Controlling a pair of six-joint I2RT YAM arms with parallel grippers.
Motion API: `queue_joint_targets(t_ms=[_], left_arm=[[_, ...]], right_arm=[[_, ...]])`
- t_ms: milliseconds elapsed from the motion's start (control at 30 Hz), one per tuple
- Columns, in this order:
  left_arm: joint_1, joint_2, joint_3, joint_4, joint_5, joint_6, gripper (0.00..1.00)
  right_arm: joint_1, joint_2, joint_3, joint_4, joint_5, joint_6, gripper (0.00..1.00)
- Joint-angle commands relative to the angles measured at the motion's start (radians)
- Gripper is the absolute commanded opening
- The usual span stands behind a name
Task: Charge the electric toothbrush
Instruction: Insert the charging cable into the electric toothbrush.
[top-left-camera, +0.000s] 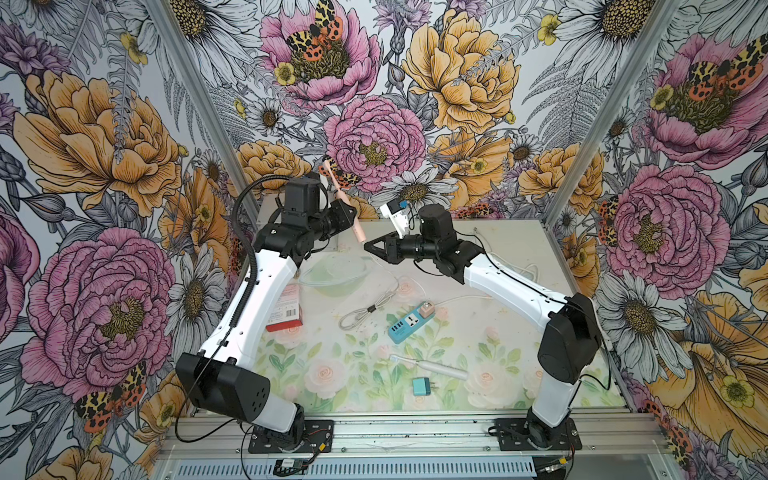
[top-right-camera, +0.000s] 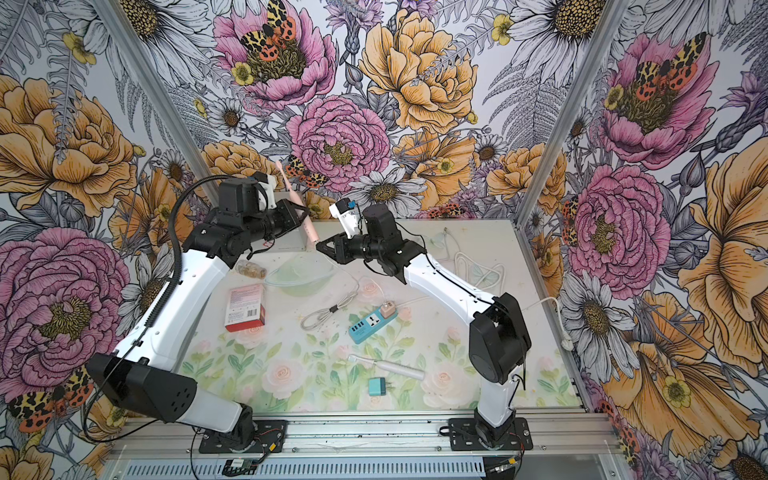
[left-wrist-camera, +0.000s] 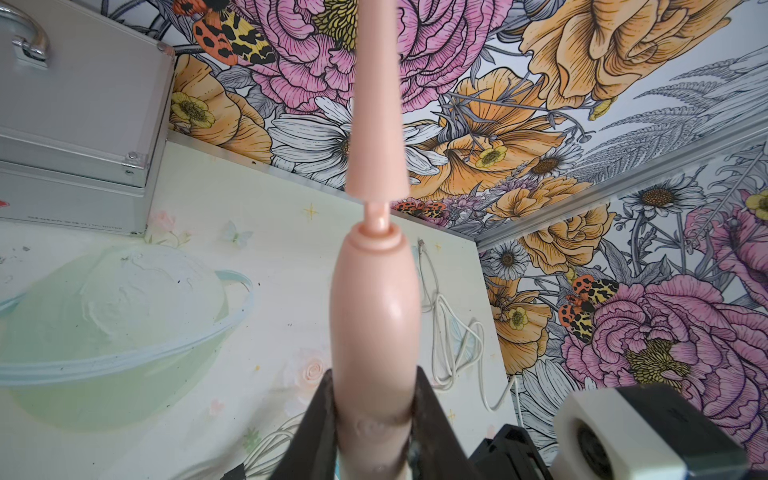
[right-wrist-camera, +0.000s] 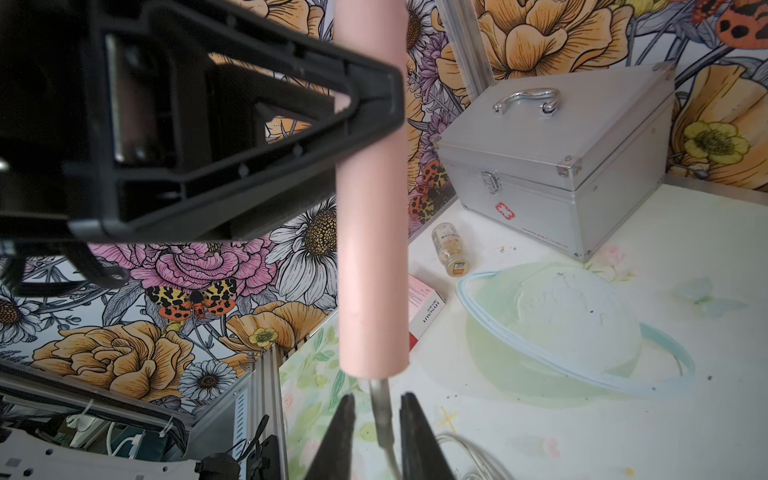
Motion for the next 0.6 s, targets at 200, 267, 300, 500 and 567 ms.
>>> queue_joint_targets(t_ms=[200, 267, 300, 500, 567], left_arm=[[0.001, 0.005, 0.027, 0.030, 0.033, -0.009, 0.00], [0.005, 0.005, 0.023, 0.030, 0.036, -0.006, 0.00], [0.001, 0.003, 0.019, 0.031, 0.033, -0.004, 0.00], [-0.015, -0.007, -0.024, 0.028, 0.060, 0.016, 0.00], [-0.017, -0.018, -0.065, 0.027, 0.085, 0.024, 0.00]], right_arm=[[0.009, 0.042, 0.008, 0.012, 0.013, -0.014, 0.15], [0.008, 0.037, 0.015, 0.012, 0.016, -0.018, 0.16], [0.006, 0.036, 0.018, 0.012, 0.017, -0.018, 0.16], [-0.002, 0.048, 0.049, 0.010, -0.001, -0.008, 0.00], [-0.007, 0.048, 0.064, 0.010, -0.010, -0.009, 0.00]])
